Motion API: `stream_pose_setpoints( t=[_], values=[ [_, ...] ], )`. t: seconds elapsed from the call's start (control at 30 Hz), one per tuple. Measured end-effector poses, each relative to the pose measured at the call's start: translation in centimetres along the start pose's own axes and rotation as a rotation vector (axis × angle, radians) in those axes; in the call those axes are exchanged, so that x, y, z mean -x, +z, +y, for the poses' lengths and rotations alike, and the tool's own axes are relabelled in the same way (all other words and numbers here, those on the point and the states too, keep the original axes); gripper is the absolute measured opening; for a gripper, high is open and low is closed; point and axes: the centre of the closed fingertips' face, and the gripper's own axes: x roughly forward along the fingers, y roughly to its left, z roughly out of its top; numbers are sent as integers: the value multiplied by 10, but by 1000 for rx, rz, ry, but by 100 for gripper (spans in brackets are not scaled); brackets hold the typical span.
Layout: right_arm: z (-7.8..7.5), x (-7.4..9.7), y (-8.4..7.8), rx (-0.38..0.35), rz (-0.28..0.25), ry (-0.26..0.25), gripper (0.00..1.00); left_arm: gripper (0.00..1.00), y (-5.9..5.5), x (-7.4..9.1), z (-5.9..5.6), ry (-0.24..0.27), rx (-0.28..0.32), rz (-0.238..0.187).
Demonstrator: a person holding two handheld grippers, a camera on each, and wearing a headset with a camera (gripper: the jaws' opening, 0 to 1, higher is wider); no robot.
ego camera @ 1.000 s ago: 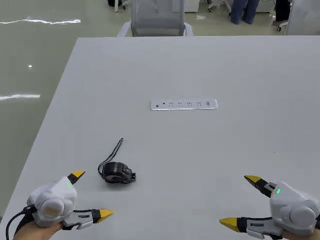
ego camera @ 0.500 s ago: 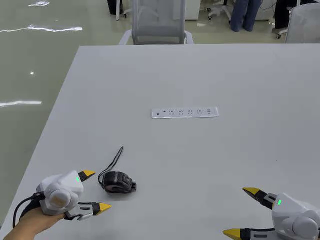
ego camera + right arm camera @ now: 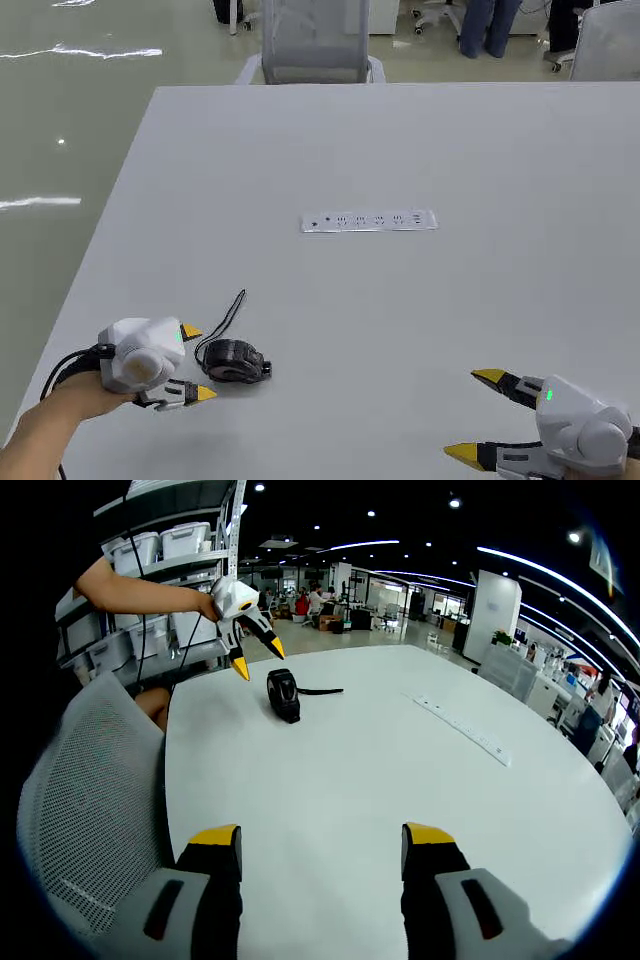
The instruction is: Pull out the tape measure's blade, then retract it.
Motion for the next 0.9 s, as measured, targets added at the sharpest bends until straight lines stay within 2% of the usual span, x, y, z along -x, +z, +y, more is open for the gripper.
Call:
stream_pose_setpoints(
  t=[0.13,0.33,0.53,0.6,0.73,0.9],
  values=[
    [-3,-5,0,7,-6,4,62,51,2,-4,0,-34,-26,25],
    [-5,-13,-1,30,0,21,60,48,3,-12,-3,-98,-100,61],
    [-2,-24,6,60,-2,50,57,45,6,-20,4,-108,-175,92],
    [-1,-28,8,70,-1,64,56,43,4,-23,6,-117,-211,122],
    [0,-38,14,93,-9,86,54,40,2,-29,9,-138,-249,148],
    [1,-46,22,117,-22,103,51,36,2,-34,8,-153,-281,159]
  ],
)
